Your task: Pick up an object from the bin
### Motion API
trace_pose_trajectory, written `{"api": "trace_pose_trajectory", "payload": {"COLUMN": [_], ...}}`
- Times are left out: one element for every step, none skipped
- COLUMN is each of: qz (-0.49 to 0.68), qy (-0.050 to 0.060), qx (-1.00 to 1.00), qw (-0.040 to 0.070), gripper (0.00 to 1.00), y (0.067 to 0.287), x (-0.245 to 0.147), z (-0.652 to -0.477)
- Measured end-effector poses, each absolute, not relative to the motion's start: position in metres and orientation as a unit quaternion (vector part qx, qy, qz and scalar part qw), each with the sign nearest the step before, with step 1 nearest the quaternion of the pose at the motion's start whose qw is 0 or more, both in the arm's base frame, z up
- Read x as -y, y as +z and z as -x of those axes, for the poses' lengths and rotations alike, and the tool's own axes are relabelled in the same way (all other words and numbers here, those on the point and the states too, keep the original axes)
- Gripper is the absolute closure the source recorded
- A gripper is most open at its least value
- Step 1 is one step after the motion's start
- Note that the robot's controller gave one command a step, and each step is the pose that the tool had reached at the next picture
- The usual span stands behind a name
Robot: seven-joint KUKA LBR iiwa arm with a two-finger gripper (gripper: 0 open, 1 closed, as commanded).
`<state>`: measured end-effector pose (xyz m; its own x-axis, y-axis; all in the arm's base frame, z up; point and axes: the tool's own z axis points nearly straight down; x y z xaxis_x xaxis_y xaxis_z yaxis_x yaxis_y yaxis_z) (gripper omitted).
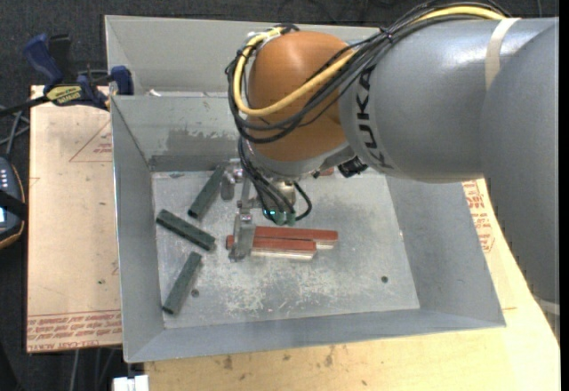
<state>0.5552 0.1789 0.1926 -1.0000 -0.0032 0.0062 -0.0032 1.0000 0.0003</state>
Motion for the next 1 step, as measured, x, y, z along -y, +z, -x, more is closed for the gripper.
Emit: {"api": "trace_pose_trajectory", "payload": {"qz": [0.000], "qy": [-0.001], "qx": [1.000], "qw": [0.000], "gripper": [1.00], "y": [0.1961], "x": [-0.1779], "z": [-0.5572]}}
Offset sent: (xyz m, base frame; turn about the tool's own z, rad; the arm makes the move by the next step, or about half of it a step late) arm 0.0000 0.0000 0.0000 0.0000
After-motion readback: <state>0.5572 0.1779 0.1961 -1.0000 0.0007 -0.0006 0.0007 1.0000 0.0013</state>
